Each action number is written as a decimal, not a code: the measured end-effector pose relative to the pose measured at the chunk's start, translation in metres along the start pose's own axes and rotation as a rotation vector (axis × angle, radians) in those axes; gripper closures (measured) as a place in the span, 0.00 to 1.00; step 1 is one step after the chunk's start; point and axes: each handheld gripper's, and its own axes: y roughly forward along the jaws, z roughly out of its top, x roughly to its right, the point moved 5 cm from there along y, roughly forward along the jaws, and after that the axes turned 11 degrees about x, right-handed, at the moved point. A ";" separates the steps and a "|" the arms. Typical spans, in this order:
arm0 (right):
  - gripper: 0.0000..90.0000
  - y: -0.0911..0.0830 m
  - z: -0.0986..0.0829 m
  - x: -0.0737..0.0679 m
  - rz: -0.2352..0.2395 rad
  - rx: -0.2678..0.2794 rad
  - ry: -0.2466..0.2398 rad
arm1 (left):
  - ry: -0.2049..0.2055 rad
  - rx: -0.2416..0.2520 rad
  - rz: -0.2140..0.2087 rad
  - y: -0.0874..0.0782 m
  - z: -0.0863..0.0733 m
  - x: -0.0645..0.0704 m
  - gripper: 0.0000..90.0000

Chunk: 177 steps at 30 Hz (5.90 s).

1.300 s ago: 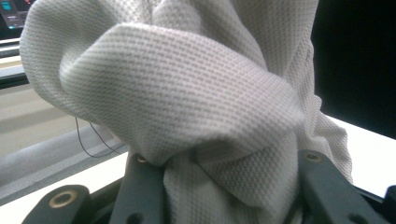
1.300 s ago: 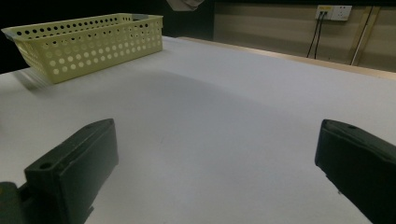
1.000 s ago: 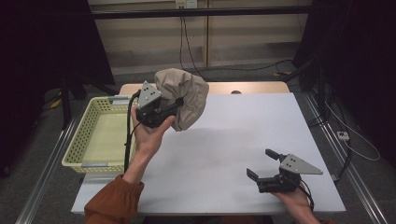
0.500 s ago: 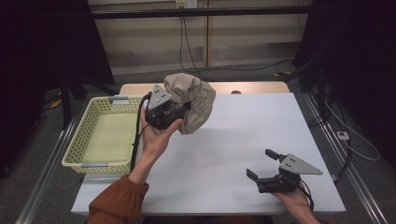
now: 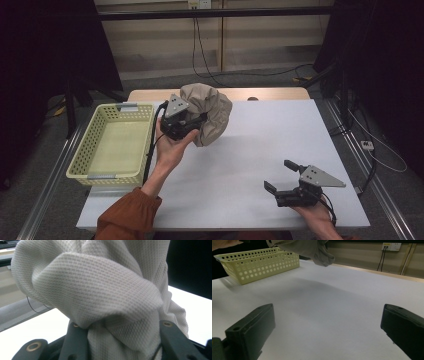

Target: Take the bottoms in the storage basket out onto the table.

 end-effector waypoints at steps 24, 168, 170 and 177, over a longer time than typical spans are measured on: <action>0.00 -0.001 0.000 0.000 0.001 -0.001 -0.002 | -0.006 -0.094 -0.001 0.018 -0.027 -0.002 0.68; 0.00 0.002 0.002 0.001 0.004 0.012 -0.004 | -0.082 -0.303 0.011 0.049 -0.103 -0.010 0.08; 0.00 0.001 0.002 0.001 0.005 0.010 0.000 | -0.093 -0.288 0.004 0.047 -0.101 -0.011 0.08; 0.00 0.001 0.001 0.001 0.004 0.008 0.000 | -0.067 -0.243 -0.001 0.044 -0.092 -0.008 0.06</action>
